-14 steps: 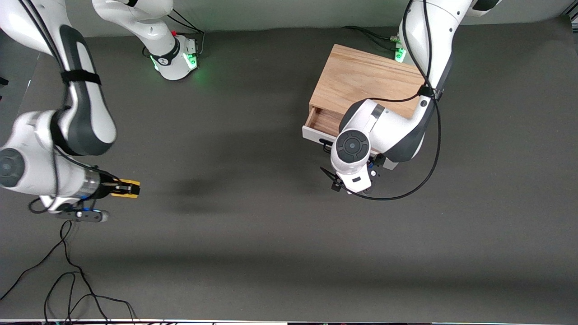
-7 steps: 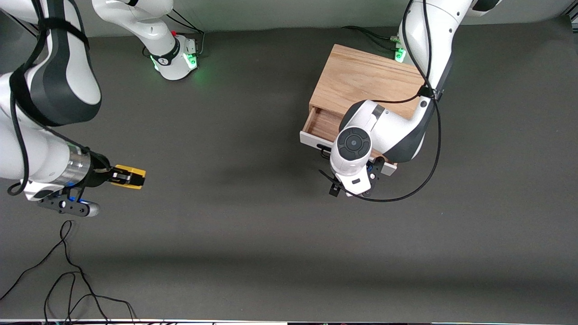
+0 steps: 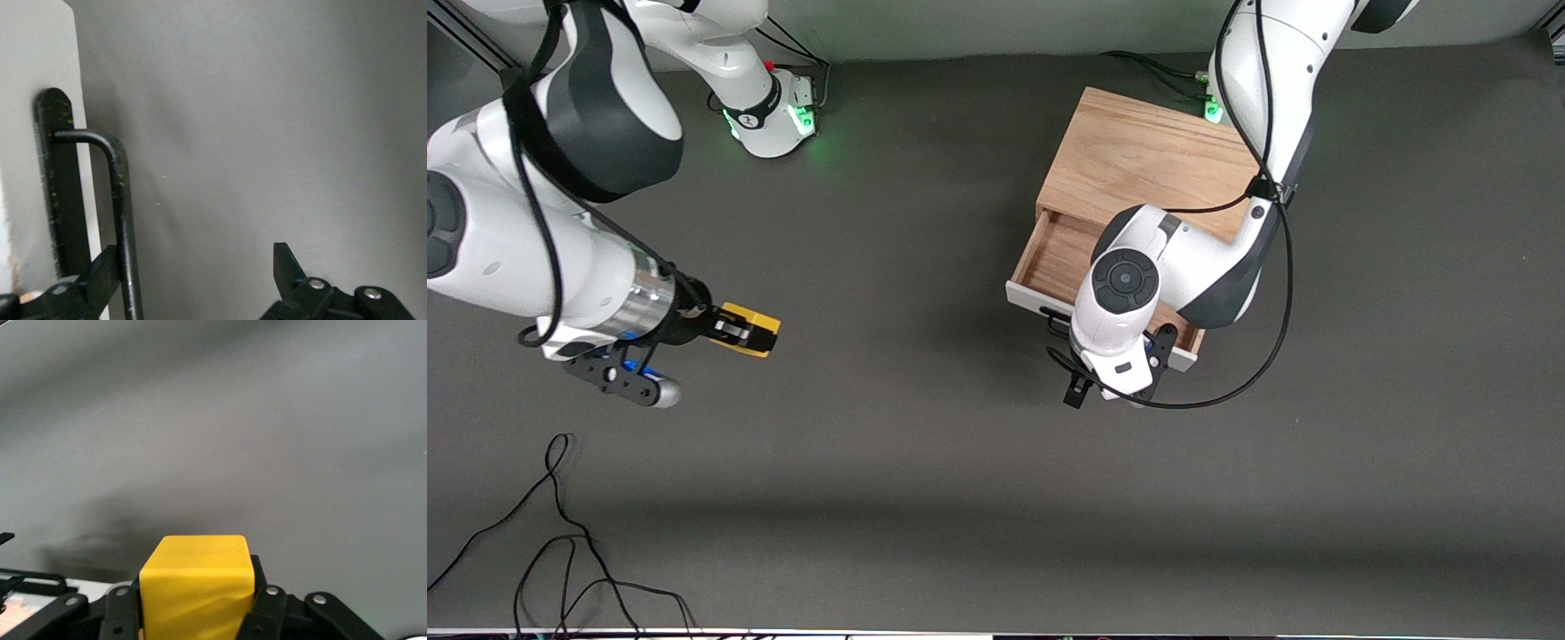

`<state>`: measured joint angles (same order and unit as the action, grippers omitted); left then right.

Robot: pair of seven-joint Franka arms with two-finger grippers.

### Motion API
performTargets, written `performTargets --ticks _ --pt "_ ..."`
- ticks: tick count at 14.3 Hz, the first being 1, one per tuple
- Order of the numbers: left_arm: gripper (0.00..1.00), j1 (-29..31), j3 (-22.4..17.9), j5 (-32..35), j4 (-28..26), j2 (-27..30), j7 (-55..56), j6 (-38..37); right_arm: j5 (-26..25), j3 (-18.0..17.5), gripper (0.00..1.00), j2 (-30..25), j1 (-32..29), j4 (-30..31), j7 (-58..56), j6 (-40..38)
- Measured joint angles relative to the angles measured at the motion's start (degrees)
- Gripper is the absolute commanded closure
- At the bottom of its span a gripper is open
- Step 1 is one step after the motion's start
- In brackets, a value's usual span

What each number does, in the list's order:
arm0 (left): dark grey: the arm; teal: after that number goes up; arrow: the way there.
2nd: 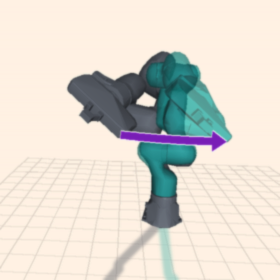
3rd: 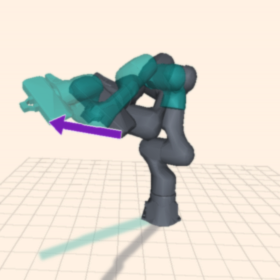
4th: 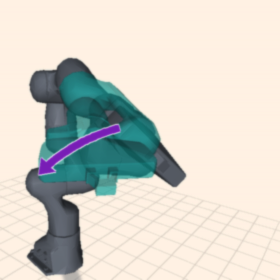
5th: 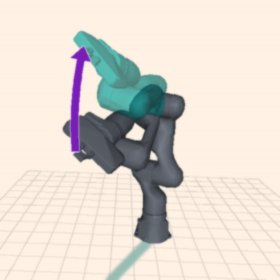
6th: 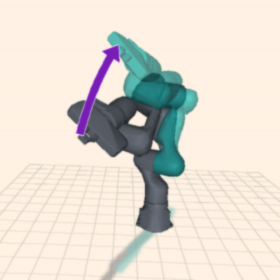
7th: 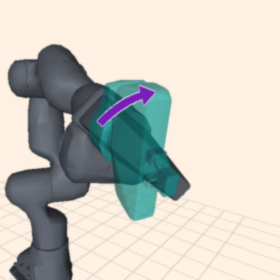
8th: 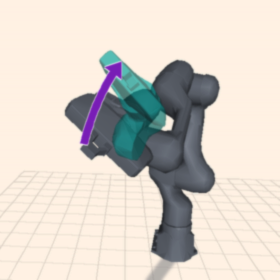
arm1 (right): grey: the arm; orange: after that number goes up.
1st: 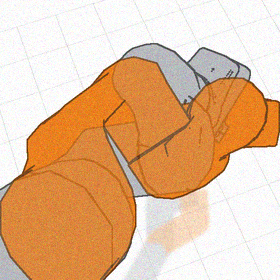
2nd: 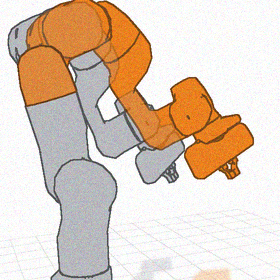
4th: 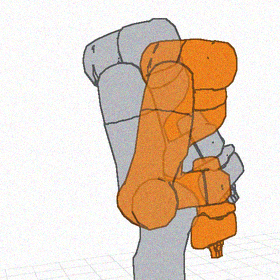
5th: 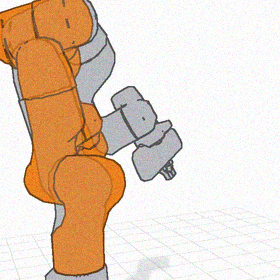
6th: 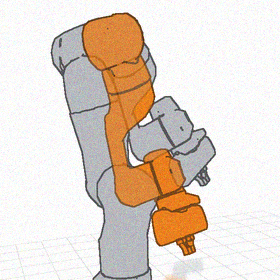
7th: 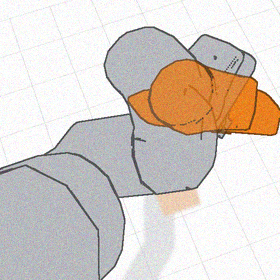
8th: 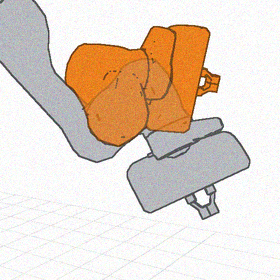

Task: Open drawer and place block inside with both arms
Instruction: 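Carry the cube over the open drawer with the right gripper while the left gripper withdraws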

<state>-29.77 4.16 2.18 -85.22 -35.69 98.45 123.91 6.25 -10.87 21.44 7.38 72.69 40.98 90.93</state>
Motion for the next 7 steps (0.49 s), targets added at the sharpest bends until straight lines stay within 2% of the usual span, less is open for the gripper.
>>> performTargets --ticks 4,7 --pt "0.00 0.1 -0.1 2.4 4.0 -0.5 0.0 0.7 0.0 -1.6 1.00 1.5 2.4 -2.2 7.1 0.3" --pt "0.00 0.5 -0.2 4.1 6.5 0.1 -0.1 -2.1 -0.1 -1.8 1.00 3.1 6.2 -3.7 12.7 2.4"
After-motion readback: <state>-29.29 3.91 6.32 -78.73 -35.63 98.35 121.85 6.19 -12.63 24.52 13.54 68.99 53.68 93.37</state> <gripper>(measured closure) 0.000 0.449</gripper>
